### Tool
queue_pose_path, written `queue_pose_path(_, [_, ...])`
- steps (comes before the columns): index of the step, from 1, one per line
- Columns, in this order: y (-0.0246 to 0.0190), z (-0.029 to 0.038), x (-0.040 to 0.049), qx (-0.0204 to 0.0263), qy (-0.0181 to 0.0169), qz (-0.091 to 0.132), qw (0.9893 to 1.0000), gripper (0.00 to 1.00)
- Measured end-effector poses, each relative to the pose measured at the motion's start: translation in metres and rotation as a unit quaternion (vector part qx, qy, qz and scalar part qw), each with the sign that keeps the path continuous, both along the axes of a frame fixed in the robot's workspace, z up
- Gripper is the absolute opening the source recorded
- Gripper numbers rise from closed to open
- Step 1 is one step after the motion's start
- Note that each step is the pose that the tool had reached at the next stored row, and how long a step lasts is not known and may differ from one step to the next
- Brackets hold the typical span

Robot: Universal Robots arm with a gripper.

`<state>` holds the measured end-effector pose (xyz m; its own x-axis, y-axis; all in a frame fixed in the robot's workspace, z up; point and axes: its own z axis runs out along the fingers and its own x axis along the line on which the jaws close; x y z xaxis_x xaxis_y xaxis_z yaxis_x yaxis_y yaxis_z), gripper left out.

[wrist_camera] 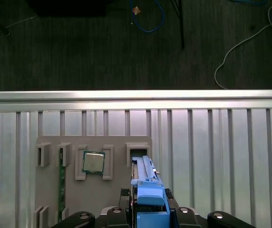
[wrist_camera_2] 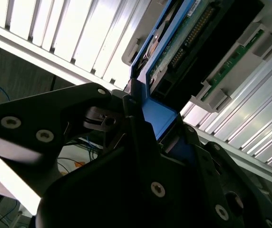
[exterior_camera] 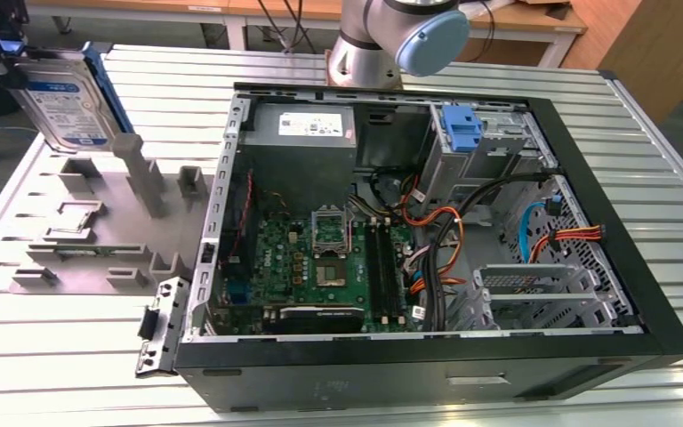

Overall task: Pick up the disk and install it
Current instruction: 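Pick up the disk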

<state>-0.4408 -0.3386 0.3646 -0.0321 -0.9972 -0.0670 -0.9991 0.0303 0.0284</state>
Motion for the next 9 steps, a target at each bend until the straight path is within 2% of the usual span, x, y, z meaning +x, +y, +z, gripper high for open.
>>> queue_pose_path(9, [0.0,0.0021,0.0,0.0,0.0,0.0,1.0,0.37])
